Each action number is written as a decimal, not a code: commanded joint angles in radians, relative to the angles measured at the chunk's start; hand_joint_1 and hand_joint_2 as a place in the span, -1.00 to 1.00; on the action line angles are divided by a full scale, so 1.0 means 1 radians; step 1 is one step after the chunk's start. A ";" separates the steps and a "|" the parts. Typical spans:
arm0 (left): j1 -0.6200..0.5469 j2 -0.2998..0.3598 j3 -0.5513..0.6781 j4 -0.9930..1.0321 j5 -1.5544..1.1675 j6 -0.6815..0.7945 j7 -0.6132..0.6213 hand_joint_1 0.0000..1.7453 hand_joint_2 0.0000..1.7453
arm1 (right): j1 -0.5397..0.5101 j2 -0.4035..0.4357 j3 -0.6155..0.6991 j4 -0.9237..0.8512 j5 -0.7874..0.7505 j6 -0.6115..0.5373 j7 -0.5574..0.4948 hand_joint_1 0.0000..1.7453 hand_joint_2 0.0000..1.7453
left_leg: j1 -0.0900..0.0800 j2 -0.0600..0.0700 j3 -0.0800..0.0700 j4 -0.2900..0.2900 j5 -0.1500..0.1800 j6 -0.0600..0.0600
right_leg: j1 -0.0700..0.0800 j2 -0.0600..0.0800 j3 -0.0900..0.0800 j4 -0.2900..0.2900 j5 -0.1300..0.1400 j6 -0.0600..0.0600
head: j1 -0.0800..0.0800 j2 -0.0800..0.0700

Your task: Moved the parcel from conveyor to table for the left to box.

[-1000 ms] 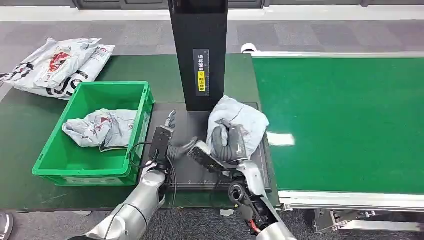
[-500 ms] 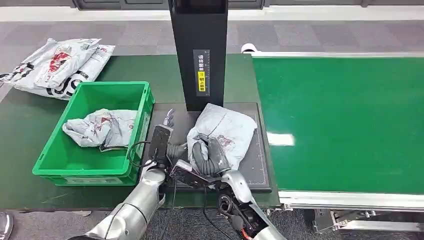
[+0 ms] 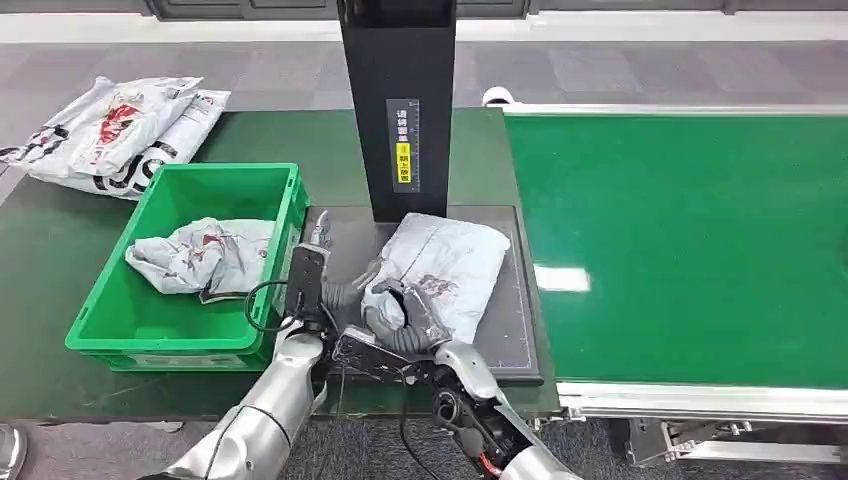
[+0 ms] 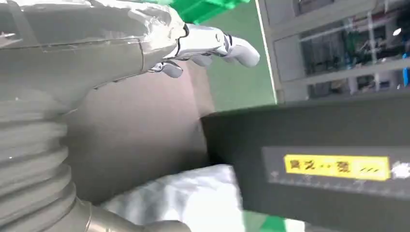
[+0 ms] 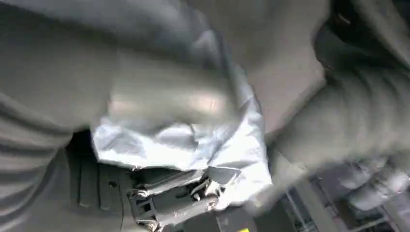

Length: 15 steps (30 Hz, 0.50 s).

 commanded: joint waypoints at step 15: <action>0.082 0.080 -0.111 -0.234 0.128 0.075 0.003 -1.00 1.00 | 0.060 -0.132 -0.465 -0.313 -0.640 -0.045 -0.419 -1.00 1.00 | 0.000 0.000 0.001 0.000 0.000 0.000 | 0.000 -0.002 0.002 -0.002 0.000 0.000 | 0.000 0.000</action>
